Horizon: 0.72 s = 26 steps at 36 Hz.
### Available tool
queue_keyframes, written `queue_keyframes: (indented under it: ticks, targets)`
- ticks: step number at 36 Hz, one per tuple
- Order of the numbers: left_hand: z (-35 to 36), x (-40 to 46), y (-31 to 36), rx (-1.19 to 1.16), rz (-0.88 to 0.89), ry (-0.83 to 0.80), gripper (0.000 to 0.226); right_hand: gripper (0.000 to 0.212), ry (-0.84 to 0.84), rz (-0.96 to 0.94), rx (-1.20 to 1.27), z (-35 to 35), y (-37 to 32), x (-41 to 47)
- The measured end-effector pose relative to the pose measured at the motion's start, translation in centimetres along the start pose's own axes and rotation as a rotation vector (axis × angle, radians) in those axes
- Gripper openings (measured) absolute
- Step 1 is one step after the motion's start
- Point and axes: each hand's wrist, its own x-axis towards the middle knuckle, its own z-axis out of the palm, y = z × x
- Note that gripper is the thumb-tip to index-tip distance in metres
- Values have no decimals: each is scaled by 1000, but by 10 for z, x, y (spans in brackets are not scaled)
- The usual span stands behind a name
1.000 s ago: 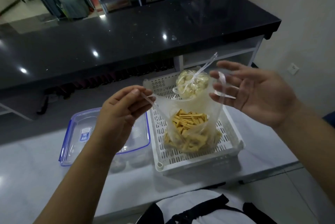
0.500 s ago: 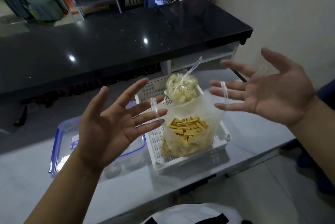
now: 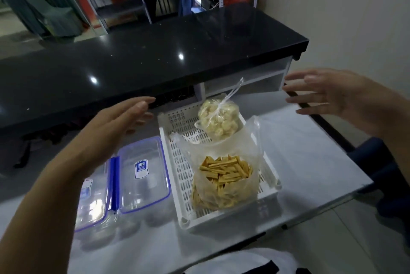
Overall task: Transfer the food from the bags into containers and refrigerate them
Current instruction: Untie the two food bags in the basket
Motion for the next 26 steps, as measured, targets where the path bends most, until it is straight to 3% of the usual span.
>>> queue_keyframes:
  ticks: [4, 9, 12, 20, 26]
  targets:
    - [24, 40, -2, 230, -12, -40, 55, 39, 91, -3, -198, 13, 21, 37]
    - [69, 92, -15, 467, 15, -92, 48, 67, 65, 22, -444, 52, 68, 85]
    - [88, 115, -25, 565, 56, -156, 49, 72, 77, -4, -534, 74, 86, 109]
    - [117, 180, -32, 803, 165, -137, 45, 51, 194, -112, -630, 114, 92, 161]
    - [130, 207, -29, 804, 154, -206, 40, 27, 247, -91, -660, 131, 102, 174]
